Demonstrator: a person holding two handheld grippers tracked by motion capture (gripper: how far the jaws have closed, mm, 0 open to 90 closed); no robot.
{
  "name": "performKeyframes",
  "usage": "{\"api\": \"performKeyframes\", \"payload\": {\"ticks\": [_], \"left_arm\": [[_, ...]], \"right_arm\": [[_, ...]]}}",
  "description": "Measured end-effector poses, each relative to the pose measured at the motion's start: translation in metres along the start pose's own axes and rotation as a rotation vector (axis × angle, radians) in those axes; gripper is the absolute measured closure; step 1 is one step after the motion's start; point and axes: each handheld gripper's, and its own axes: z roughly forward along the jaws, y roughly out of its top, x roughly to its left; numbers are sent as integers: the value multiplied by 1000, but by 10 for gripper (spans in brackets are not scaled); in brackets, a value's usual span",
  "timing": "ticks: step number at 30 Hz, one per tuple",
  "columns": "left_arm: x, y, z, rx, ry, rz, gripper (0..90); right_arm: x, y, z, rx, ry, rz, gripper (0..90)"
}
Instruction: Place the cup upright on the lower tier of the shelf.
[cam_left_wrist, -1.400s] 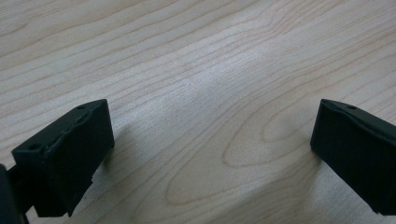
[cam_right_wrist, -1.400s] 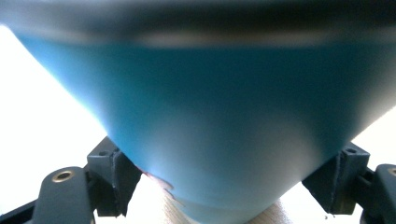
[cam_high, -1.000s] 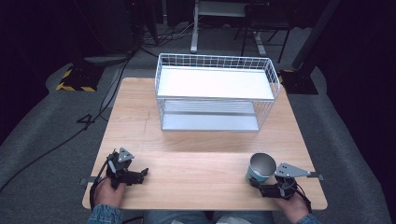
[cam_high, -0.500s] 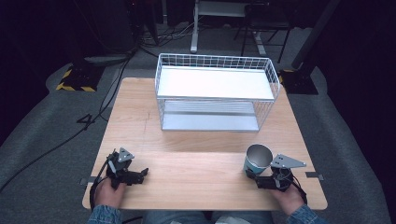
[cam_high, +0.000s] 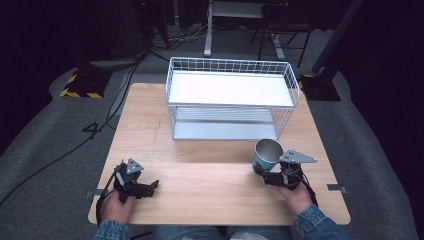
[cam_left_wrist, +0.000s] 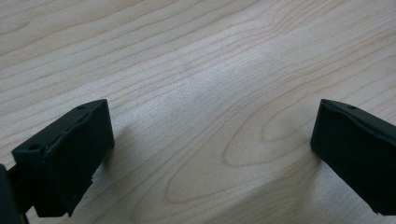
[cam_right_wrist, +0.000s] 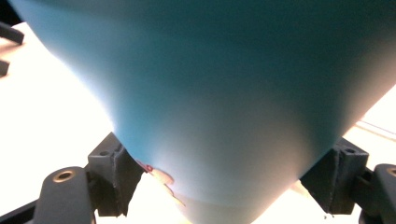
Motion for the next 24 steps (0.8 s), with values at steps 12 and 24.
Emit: {"api": "performKeyframes", "payload": {"ticks": [12,24], "left_arm": [[0,0,0,0,0,0,0],[-1,0,0,0,5,-4,0]], "right_arm": [[-7,31,28,0,-50,-3,235],[-11,52,55,-7,-63,-5,235]]}}
